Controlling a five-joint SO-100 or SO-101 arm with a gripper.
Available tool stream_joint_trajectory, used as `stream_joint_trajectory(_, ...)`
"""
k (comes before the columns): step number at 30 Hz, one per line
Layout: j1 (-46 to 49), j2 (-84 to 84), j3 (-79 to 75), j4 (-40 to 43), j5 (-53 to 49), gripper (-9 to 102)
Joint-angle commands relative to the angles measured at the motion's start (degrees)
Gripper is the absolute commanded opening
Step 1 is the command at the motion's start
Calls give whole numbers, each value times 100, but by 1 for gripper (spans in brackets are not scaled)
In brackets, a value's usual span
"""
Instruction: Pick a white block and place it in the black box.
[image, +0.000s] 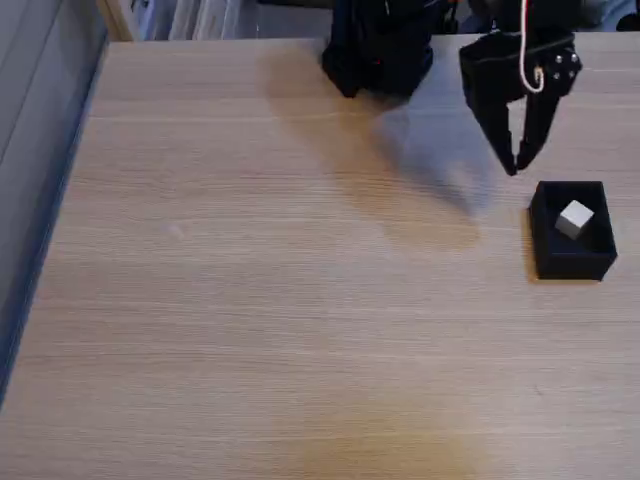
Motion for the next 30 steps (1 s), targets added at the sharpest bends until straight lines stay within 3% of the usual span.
stream_joint_trajectory(1, 483, 958, 1099, -211, -510, 0)
stream_joint_trajectory(6, 1336, 2496, 3085, -536, -1327, 0)
stream_joint_trajectory(14, 2109, 4386, 5045, -211, -2127, 0)
stream_joint_trajectory(24, 2654, 6609, 6082, 1292, -2320, 0)
stream_joint_trajectory(30, 2883, 6768, 6267, 1257, -2276, 1)
